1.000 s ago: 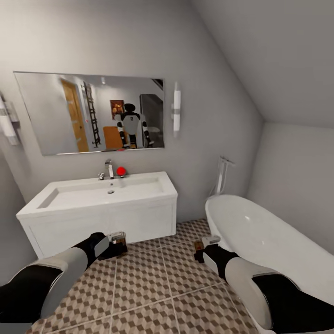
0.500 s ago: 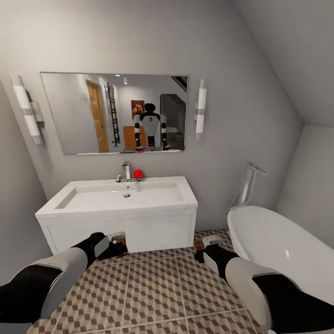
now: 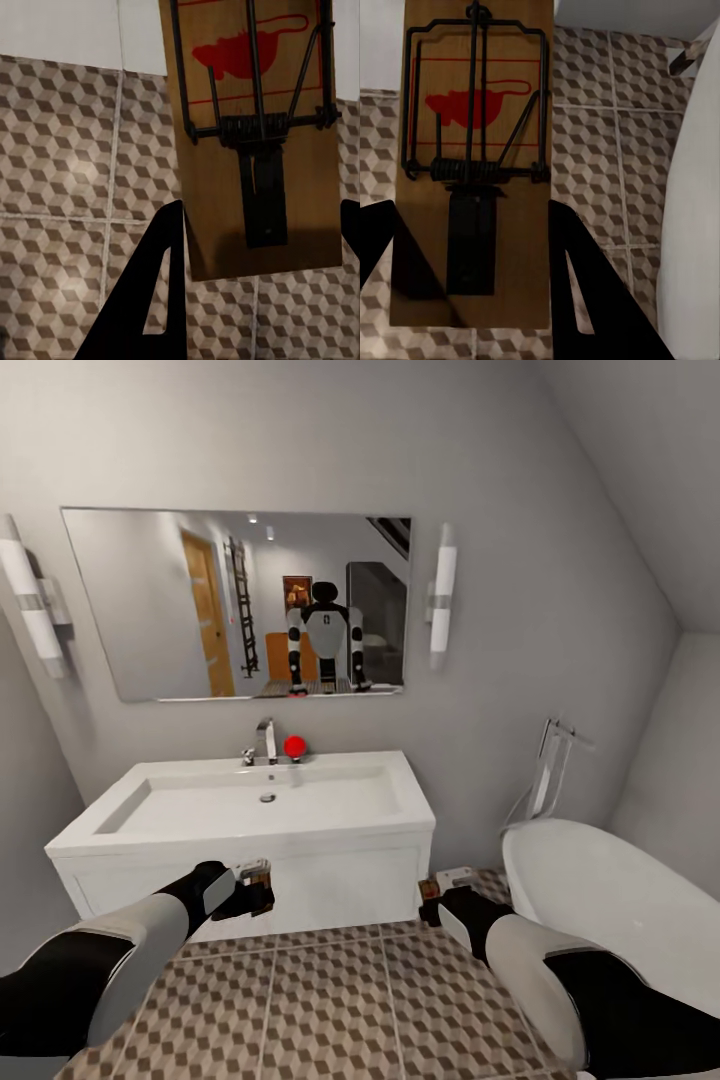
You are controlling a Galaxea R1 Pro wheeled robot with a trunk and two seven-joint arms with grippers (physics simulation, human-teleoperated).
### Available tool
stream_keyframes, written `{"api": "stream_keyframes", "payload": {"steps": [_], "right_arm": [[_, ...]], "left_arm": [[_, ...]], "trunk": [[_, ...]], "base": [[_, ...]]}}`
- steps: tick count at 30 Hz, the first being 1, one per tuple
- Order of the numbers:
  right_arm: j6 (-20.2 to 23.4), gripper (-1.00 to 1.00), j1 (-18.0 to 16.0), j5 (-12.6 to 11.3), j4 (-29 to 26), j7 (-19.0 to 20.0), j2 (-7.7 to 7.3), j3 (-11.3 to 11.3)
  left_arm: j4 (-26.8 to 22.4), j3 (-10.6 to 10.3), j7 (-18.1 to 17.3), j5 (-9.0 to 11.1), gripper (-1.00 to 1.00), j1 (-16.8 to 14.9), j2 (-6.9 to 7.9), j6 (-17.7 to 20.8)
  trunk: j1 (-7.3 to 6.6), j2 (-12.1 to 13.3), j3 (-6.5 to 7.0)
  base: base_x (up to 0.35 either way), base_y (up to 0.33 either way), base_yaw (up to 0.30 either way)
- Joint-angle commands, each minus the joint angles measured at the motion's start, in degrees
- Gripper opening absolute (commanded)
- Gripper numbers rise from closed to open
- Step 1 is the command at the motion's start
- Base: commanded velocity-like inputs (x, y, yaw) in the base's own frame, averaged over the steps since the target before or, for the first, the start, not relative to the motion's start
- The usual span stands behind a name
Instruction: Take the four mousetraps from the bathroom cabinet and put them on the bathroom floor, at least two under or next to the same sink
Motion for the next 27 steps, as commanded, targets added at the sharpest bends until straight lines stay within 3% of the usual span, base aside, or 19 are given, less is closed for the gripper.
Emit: {"api": "stream_keyframes", "payload": {"steps": [1, 7, 16, 27], "right_arm": [[0.26, -1.00, -0.08, 0.27, 0.06, -0.11, 0.02, 0.31], [0.26, -1.00, -0.08, 0.23, 0.06, -0.16, 0.04, 0.31], [0.30, -1.00, -0.08, 0.25, 0.06, -0.13, 0.08, 0.31], [0.26, -1.00, -0.08, 0.30, 0.06, -0.20, 0.00, 0.31]], "left_arm": [[-0.14, -0.46, 0.31, 0.48, -1.00, -0.02, 0.03, 0.32], [-0.14, -0.53, 0.31, 0.48, -1.00, -0.02, 0.11, 0.21], [-0.14, -0.57, 0.22, 0.48, -1.00, -0.02, 0.32, 0.10], [-0.14, -0.61, 0.27, 0.48, -1.00, -0.02, 0.16, 0.09]], "trunk": [[0.05, -0.07, -0.09], [0.05, -0.07, -0.09], [0.05, -0.07, -0.09], [0.05, -0.07, -0.09]], "base": [[0.322, 0.000, 0.000], [0.286, 0.000, 0.000], [0.041, 0.000, 0.009], [0.001, 0.000, 0.232]]}}
